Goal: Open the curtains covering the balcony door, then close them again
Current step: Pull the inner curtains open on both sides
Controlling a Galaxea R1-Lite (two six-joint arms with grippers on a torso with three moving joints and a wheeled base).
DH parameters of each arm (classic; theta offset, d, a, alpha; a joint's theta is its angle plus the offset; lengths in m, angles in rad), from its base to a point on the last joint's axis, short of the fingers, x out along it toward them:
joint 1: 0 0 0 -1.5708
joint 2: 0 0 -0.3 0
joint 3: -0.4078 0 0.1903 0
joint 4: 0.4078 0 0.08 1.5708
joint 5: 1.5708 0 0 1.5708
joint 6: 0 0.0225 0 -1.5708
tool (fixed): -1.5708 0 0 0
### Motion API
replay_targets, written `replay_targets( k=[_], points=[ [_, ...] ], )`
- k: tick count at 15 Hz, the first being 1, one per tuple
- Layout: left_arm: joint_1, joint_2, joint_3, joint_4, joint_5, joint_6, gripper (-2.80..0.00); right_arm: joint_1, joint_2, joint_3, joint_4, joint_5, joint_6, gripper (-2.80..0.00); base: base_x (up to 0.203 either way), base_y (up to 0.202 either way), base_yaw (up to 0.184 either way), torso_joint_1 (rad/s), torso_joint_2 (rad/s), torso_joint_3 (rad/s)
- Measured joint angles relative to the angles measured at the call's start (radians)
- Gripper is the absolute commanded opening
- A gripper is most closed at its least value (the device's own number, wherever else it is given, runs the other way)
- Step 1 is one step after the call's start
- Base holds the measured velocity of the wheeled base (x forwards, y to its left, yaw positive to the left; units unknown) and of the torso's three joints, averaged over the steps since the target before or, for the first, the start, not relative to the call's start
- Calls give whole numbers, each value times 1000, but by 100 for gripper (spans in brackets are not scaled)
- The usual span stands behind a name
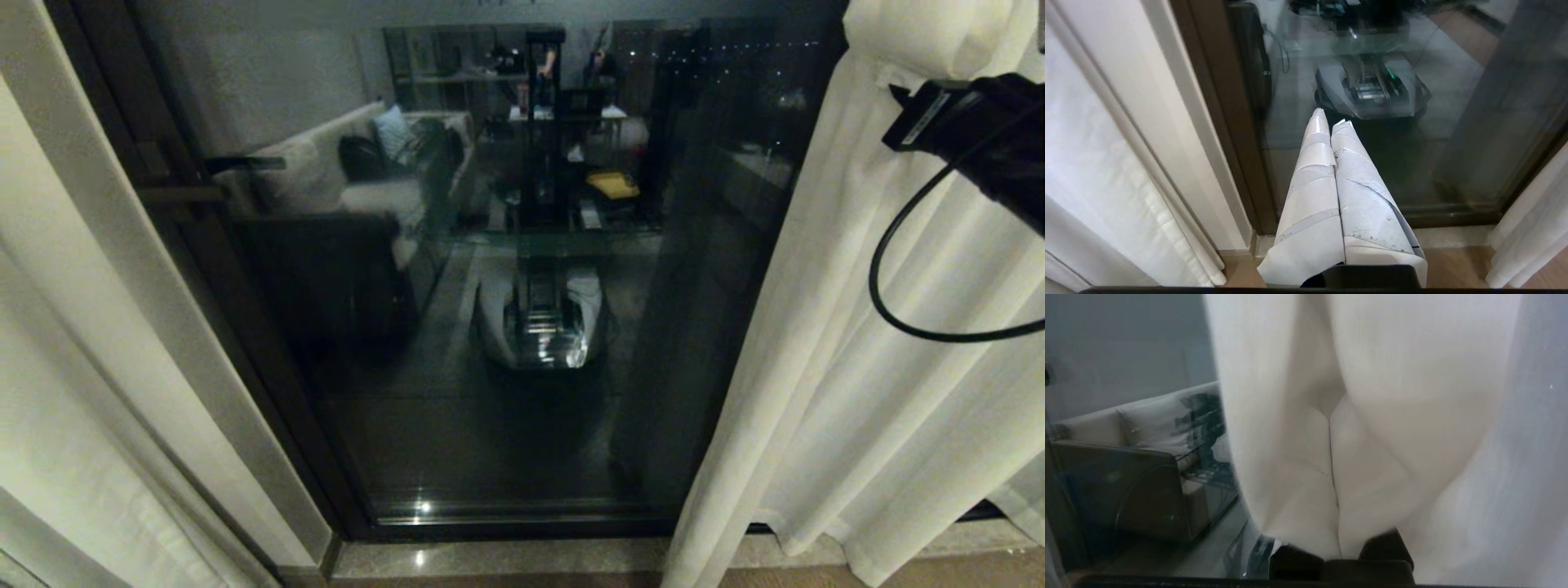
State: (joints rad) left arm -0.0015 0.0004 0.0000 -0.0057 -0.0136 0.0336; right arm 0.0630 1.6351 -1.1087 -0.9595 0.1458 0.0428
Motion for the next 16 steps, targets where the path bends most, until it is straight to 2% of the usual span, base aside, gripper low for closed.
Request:
replay_targets(
  k=[16],
  points=[
    [0, 0, 0, 1, 0, 0, -280, 1, 0, -5, -5, -1, 0, -280, 0, -185, 4, 2, 1, 2]
  ],
)
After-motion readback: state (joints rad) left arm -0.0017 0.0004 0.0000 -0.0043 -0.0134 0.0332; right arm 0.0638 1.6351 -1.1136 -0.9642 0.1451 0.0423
